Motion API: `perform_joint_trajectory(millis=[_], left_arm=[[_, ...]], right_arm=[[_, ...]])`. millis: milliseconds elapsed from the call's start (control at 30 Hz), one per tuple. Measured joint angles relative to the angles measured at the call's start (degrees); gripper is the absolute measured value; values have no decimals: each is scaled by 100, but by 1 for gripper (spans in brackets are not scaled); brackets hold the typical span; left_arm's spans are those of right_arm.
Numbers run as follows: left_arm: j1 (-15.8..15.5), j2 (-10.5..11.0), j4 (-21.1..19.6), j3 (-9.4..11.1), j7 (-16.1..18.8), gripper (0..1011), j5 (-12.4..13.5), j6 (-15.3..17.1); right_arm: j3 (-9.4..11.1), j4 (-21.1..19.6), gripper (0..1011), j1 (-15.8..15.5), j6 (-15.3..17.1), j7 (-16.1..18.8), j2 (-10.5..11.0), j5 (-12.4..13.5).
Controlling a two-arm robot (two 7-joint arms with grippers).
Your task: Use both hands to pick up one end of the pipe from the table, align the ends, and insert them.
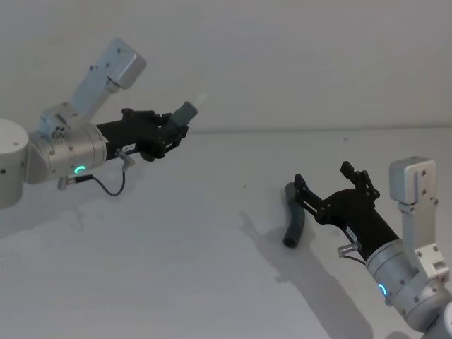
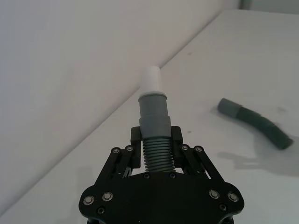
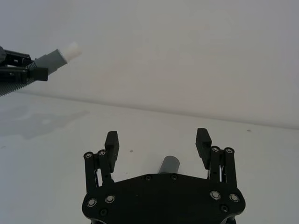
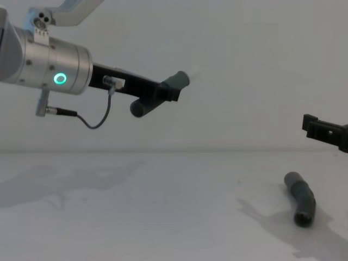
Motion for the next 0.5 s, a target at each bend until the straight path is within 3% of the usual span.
perform_joint_trajectory(millis=[500], left_arm=[[-693,216,645,406,-1395,336,-79,-752]], right_arm=[[0,0,1001,0,0,0,0,0]])
